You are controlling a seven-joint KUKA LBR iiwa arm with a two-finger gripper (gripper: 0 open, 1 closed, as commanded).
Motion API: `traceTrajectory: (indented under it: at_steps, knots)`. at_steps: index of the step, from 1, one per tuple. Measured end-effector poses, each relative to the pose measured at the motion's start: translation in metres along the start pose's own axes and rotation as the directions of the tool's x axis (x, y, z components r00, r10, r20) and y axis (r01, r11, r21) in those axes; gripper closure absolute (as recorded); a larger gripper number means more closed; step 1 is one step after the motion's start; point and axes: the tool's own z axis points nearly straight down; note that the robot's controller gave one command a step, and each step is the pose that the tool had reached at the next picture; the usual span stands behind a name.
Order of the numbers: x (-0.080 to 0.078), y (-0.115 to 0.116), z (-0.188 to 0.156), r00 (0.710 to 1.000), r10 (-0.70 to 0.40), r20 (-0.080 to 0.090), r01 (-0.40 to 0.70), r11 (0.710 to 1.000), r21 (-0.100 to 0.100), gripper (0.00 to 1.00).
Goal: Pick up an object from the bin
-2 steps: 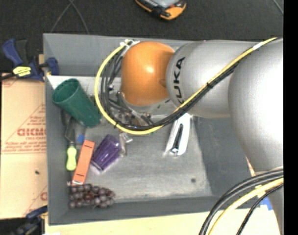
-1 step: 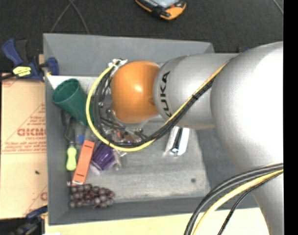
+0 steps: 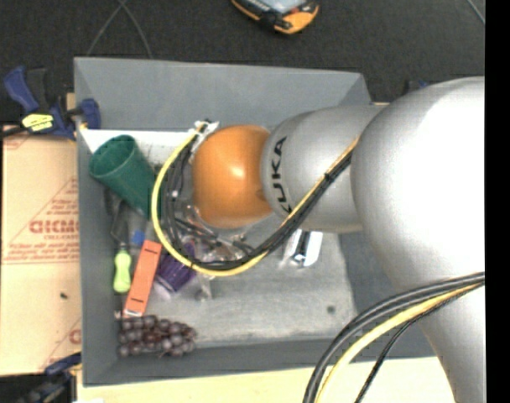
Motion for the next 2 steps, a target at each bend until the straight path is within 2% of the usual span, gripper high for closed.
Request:
traceTrajectory:
  at_steps: [1,2]
  knots:
    - [-0.0043,-0.0112,-0.0004,1.000,0.027,-0.003,-0.027,1.000,-0.004,1.00]
    - [-0.0042,-0.0111,-0.0007,1.000,0.027,-0.003,-0.027,1.000,-0.004,1.00]
